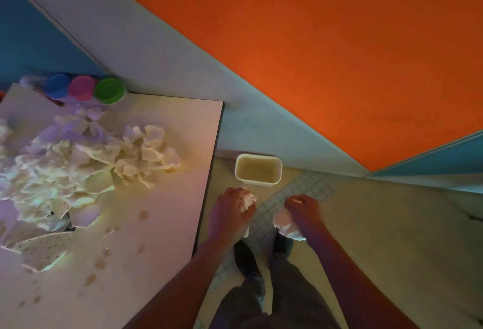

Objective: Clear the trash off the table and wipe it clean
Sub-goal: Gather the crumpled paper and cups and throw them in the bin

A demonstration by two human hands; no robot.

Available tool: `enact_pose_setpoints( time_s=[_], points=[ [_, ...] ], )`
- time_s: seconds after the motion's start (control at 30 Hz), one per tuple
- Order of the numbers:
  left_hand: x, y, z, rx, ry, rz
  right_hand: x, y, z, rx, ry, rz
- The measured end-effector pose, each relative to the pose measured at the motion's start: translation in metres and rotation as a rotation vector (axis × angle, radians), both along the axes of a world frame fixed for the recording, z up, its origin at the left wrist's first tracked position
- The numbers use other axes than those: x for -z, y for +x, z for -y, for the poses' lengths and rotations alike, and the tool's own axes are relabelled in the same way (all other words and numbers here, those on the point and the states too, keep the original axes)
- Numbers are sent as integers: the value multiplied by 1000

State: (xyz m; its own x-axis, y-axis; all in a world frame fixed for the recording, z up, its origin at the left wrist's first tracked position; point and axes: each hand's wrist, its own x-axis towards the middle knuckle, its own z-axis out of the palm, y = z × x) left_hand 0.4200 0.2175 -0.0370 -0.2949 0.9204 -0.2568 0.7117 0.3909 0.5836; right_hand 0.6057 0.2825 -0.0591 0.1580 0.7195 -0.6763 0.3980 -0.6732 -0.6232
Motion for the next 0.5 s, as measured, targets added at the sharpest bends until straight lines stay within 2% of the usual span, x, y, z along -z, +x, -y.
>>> enact_pose_setpoints(
  time_s=[0.3,0.5],
  points=[
    [6,15,-38,-54,-98,-42,29,17,-44,-102,-87,-7],
    [46,25,-61,-86,-98,-17,58,17,-66,-170,-84,-2]
  ],
)
